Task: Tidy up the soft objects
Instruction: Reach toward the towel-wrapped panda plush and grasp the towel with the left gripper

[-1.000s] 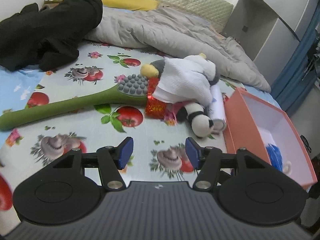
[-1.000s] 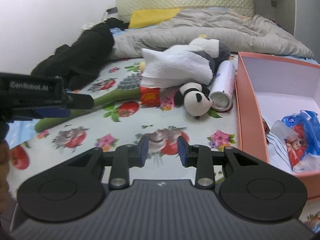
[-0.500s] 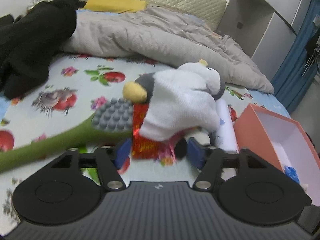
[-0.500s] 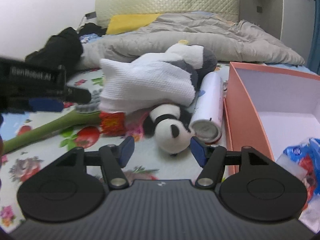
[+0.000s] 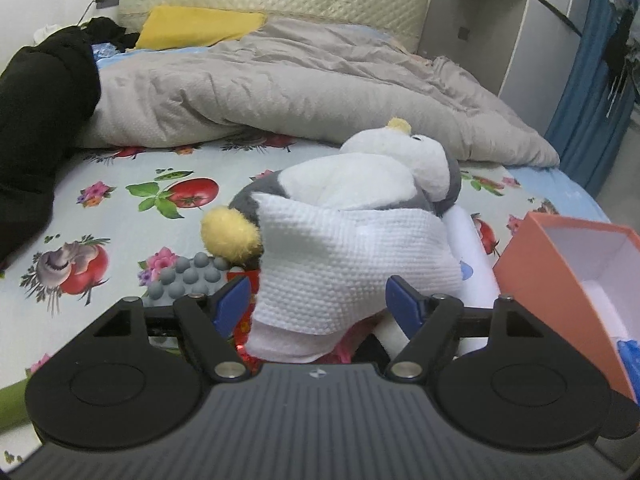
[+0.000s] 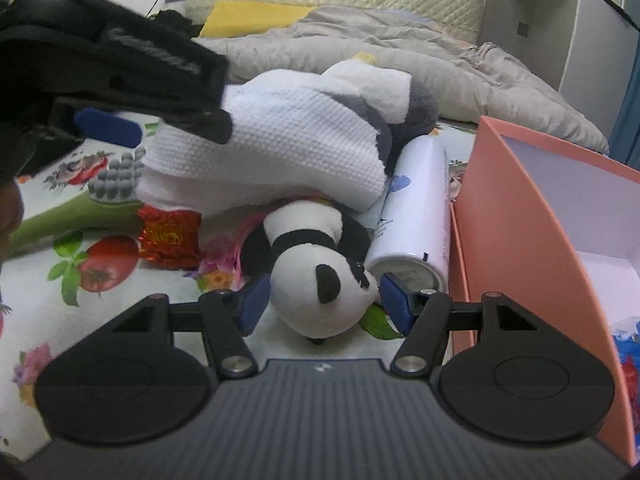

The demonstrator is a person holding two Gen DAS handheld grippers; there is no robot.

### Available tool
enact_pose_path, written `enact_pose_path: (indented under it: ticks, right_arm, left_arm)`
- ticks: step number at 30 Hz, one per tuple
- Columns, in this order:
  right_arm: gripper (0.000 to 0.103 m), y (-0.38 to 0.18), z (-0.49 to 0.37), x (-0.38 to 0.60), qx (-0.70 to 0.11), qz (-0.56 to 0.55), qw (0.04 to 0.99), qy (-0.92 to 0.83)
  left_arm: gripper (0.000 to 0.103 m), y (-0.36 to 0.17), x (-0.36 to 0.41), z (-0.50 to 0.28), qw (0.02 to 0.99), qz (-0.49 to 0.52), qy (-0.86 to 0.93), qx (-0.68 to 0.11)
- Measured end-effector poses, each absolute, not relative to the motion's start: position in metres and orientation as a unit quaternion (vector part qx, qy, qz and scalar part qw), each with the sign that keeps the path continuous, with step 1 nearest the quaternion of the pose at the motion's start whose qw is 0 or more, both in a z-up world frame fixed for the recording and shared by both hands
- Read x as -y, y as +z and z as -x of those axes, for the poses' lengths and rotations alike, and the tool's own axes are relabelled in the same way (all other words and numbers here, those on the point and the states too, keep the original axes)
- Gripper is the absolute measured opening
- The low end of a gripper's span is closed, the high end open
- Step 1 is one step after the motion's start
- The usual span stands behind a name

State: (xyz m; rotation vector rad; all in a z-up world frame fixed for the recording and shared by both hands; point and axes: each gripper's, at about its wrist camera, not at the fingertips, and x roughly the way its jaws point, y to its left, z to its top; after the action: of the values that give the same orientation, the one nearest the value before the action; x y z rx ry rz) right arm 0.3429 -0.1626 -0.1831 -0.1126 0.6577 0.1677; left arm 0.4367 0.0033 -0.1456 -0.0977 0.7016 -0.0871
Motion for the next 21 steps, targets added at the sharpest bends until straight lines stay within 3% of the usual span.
enact_pose_path:
  ticks: [5, 7, 9, 13, 21]
  right_arm:
    - [0.062, -0.188, -0.348, 0.159, -0.329, 0.072, 0.938, 0.084]
    - [0.062, -0.190, -0.348, 0.158, -0.331, 0.077, 0.937, 0.083]
    - [0.060, -0.190, -0.349, 0.159, -0.331, 0.075, 0.937, 0.085]
    - [0.057, -0.184, -0.345, 0.159, -0.327, 0.070, 0.939, 0.085]
    - [0.056, -0.157, -0.318, 0.158, -0.304, 0.076, 0.945, 0.093]
  left_arm:
    - [0.053, -0.154, -0.002, -0.443, 0.931, 0.056, -0.036, -0.359]
    - [0.038, -0.156, -0.002, -0.445, 0.929, 0.064, -0.041, -0.363]
    - [0.032, -0.153, 0.000, -0.443, 0.930, 0.062, -0.040, -0.359]
    - [0.007, -0.147, -0.001, -0.431, 0.931, 0.075, -0.044, -0.355]
    - [0.006, -0.113, -0.012, -0.385, 0.938, 0.104, -0.040, -0.327]
